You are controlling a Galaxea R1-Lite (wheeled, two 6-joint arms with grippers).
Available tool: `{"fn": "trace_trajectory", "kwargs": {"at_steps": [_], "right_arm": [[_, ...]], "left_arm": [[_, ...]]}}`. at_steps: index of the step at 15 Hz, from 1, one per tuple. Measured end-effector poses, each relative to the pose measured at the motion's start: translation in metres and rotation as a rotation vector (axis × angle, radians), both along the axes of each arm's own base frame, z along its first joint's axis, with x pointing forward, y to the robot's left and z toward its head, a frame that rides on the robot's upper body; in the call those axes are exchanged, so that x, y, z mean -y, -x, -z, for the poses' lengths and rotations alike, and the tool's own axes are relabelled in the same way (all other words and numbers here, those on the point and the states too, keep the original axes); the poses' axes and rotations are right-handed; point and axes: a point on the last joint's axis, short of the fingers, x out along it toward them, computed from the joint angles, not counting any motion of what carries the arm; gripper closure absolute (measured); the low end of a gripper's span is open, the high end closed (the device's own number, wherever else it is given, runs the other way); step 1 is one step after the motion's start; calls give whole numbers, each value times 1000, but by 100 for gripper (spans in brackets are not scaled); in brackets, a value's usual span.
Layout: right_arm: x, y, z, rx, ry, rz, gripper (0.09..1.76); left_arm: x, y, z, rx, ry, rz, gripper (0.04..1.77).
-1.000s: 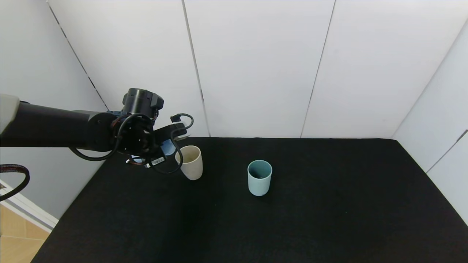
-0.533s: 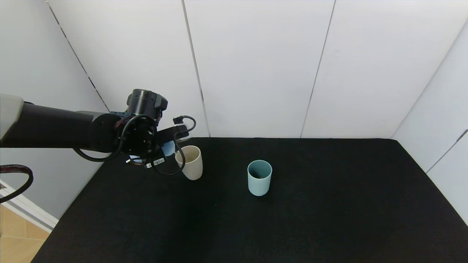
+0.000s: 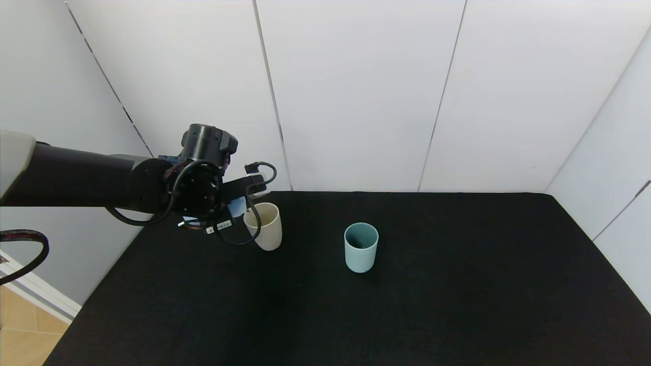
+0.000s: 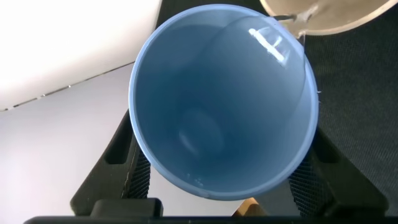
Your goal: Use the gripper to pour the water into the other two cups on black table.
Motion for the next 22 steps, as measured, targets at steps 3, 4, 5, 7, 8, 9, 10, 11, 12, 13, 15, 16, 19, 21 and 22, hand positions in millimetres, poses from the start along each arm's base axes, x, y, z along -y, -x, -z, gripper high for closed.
{"fn": "trace_trajectory", "kwargs": {"at_steps": [3, 4, 5, 7, 8, 9, 10, 11, 12, 13, 15, 16, 19, 21, 22], "right_arm": [[0, 0, 0, 0, 0, 0, 14], [0, 0, 0, 0, 0, 0, 14], [0, 0, 0, 0, 0, 0, 14], [0, 0, 0, 0, 0, 0, 14], [0, 0, 0, 0, 0, 0, 14], [0, 0, 0, 0, 0, 0, 14], [0, 0, 0, 0, 0, 0, 14], [0, 0, 0, 0, 0, 0, 14], [0, 0, 0, 0, 0, 0, 14], [0, 0, 0, 0, 0, 0, 14], [0, 0, 0, 0, 0, 0, 14], [0, 0, 0, 0, 0, 0, 14], [0, 0, 0, 0, 0, 0, 14], [0, 0, 0, 0, 0, 0, 14], [0, 0, 0, 0, 0, 0, 14]], "left_arm": [[2, 1, 0, 1, -16, -4, 58], [4, 1, 0, 1, -19, -3, 58], [5, 2, -1, 2, -26, -4, 58], [8, 3, -1, 4, -35, -1, 58], [10, 4, -2, 5, -36, 4, 58], [12, 4, -2, 8, -36, 9, 58], [13, 4, -3, 15, -34, 10, 58], [14, 3, -4, 30, -26, 9, 58], [14, 3, -5, 38, -19, 7, 58], [13, 3, -5, 40, -8, 8, 58], [11, 4, -4, 54, 51, -20, 58], [10, 6, -2, 54, 95, -26, 58], [6, 14, -2, 40, 183, -8, 58], [3, 22, -10, 45, 234, 16, 58], [2, 27, -16, 57, 263, 31, 58]]}}
